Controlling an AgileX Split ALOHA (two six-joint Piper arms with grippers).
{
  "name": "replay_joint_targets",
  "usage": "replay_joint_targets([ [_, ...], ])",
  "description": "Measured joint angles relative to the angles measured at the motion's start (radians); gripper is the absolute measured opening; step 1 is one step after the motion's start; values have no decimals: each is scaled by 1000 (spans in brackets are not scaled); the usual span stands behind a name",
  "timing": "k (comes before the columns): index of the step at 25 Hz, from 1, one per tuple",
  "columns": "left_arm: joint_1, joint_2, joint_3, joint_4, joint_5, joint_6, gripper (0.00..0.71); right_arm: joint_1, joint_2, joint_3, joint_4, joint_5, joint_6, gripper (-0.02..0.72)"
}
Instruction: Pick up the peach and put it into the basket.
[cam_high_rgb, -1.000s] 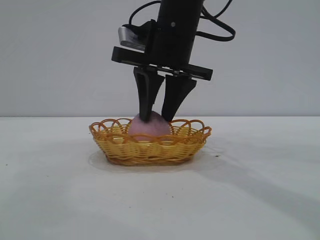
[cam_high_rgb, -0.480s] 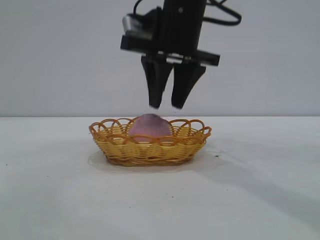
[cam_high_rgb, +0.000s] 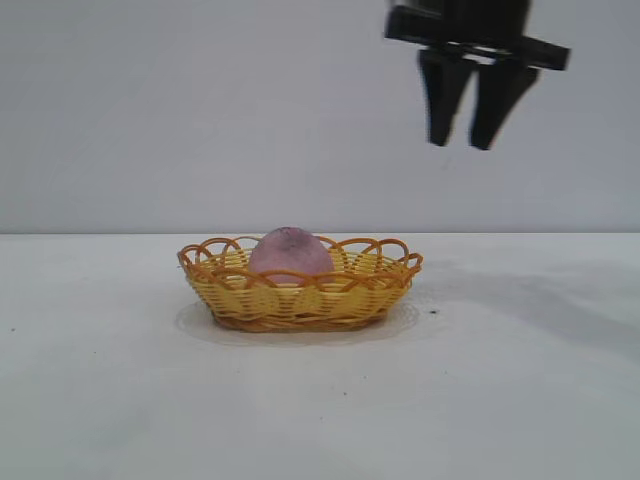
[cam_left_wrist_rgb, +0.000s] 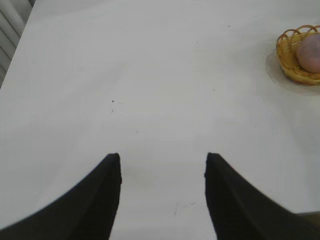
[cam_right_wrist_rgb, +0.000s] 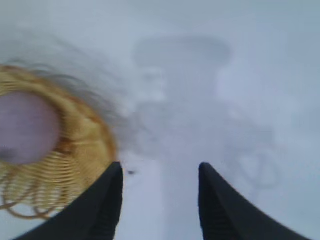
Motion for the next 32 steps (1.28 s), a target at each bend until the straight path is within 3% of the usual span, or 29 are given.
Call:
replay_joint_targets([
  [3, 0, 0, 0, 0, 0, 0, 329, -78, 0, 0, -4, 15, 0, 424],
  [6, 0, 0, 0, 0, 0, 0, 329, -138, 0, 0, -4, 34, 0, 417],
  [7, 0, 0, 0, 0, 0, 0, 329, -152, 0, 0, -6, 43, 0, 459],
  [14, 0, 0, 0, 0, 0, 0, 329, -218, -1, 0, -76, 57, 0, 444],
  [32, 0, 0, 0, 0, 0, 0, 329, -231, -333, 256, -87, 61, 16, 444],
])
